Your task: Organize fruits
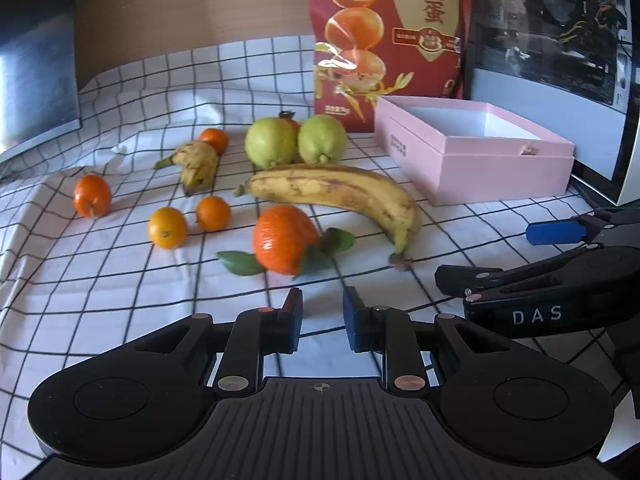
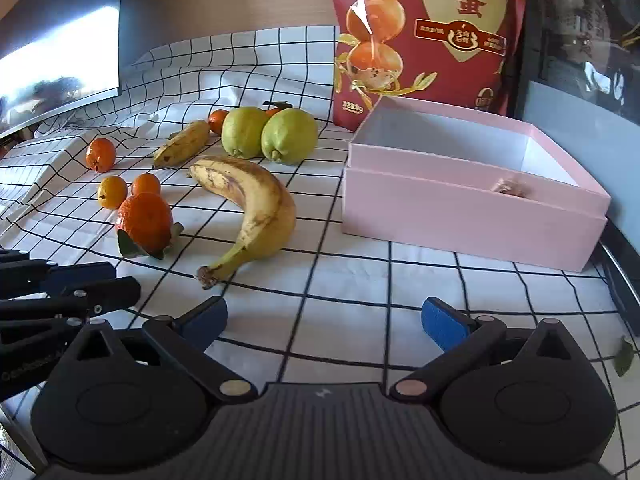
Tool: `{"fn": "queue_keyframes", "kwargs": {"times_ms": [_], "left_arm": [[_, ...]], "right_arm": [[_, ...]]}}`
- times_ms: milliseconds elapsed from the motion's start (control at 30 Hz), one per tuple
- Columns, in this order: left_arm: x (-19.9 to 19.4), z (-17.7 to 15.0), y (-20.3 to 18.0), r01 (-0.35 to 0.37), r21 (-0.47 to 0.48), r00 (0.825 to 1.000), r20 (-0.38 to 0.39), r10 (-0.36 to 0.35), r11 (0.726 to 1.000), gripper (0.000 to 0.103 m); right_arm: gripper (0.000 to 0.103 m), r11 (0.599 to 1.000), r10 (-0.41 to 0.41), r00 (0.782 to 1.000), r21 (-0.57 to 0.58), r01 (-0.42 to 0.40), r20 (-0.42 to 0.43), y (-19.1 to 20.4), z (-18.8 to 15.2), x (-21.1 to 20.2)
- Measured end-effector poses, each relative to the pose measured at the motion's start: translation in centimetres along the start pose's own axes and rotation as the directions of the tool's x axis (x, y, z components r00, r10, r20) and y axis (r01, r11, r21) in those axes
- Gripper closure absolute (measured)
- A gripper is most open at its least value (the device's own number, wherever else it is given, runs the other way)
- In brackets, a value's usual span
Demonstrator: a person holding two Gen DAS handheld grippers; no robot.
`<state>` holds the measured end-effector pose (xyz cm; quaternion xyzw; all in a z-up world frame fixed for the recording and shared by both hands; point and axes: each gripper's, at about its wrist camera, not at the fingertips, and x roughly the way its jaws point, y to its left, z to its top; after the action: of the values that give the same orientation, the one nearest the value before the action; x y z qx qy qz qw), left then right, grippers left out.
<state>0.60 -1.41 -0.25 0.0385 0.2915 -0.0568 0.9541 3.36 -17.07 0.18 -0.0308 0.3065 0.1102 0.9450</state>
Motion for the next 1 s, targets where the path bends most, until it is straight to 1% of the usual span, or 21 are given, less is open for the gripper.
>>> {"fn": "queue_keyframes", "kwargs": {"times_ms": [100, 400, 1000], "left_arm": [[0.17, 0.09, -0.66, 0.003, 0.011, 1.0, 0.001, -0.003, 1.0, 0.078], [0.25, 0.2, -0.43, 0.018, -0.004, 1.0, -0.006, -0.018, 1.0, 0.077], [0.16, 0.28, -0.56, 0.012, -0.001, 1.0, -0.007, -0.012, 1.0, 0.077]], "right_arm": [[0.0, 1.0, -0.009, 1.0, 0.005, 0.009, 0.002, -0.11, -0.16, -0.2], [0.0, 1.0, -0.01, 1.0, 0.006, 0.01, 0.005, -0.16, -0.25, -0.28], [0.0, 1.0, -0.006, 1.0, 0.004, 0.006, 0.005, -0.21, -0.23, -0.28]]}}
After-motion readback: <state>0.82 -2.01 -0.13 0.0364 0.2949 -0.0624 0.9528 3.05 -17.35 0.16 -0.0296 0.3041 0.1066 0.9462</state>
